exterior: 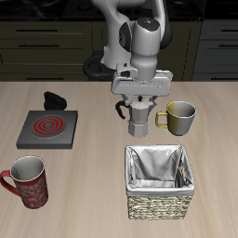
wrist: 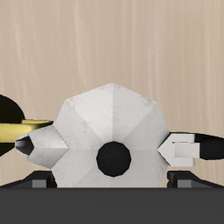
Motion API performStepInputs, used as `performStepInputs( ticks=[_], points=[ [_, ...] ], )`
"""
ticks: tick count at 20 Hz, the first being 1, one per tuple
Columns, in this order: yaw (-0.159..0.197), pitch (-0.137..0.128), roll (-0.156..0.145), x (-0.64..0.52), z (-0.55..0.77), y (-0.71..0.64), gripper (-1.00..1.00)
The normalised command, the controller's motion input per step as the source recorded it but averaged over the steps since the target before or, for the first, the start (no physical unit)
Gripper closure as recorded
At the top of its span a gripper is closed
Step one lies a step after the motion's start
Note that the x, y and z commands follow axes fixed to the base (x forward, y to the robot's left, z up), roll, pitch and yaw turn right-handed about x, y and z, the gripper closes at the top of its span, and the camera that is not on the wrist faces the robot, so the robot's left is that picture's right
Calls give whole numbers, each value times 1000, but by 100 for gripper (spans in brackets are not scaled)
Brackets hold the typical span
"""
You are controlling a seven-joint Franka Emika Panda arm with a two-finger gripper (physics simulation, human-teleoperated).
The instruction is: Place the moka pot on the stove and turn off the stove
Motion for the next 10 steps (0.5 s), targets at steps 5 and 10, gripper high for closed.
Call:
performStepInputs(
  ticks=[5, 10],
  points=[
    [-33, 16, 19, -9, -104, -77, -100],
    [-21, 8, 18, 22, -61, -16, 100]
  ],
)
